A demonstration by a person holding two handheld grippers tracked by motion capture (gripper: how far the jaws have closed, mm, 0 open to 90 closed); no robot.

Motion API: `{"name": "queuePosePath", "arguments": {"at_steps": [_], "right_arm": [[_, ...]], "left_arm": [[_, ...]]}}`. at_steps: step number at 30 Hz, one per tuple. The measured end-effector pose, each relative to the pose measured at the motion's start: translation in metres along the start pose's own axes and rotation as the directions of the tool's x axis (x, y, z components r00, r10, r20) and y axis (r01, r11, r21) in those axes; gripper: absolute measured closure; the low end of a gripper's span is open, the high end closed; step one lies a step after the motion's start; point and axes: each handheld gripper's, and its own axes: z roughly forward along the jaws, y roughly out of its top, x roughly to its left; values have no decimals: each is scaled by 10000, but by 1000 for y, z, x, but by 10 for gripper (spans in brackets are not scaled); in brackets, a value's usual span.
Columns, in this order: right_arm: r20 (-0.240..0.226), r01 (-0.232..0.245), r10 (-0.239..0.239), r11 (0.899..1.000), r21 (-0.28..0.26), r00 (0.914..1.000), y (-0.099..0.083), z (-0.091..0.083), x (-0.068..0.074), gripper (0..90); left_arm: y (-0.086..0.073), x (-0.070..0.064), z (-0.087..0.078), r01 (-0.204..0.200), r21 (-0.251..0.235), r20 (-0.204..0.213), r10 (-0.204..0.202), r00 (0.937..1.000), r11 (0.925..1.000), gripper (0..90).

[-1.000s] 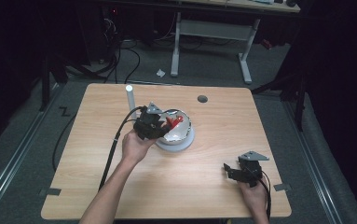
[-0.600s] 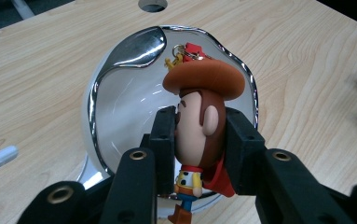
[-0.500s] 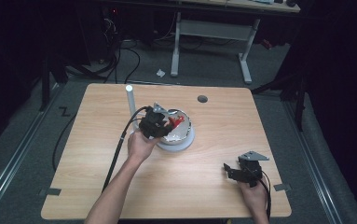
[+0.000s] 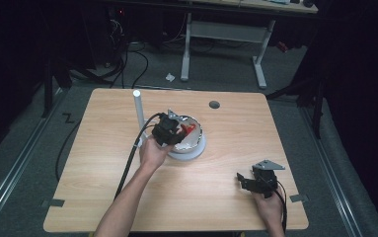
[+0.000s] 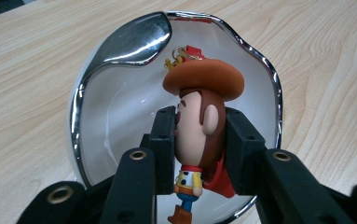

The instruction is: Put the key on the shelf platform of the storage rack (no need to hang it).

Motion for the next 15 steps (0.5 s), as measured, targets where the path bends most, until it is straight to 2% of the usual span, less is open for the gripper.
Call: {"name": "queuePosePath", "arguments": {"at_steps": [8, 13, 15], "right_arm": [[0, 2, -2, 10000, 2, 10000, 0, 0, 0, 281], [-1, 1, -1, 10000, 0, 10000, 0, 0, 0, 281], [-2, -1, 1, 10000, 2, 10000, 0, 0, 0, 281]], "left_arm": [[1, -1, 9, 31, 194, -133, -29, 9999, 9998, 677], [2, -2, 13, -160, 417, -278, 171, 9995, 9990, 675], [2, -3, 15, -67, 439, -268, 79, 9996, 9990, 673]]}}
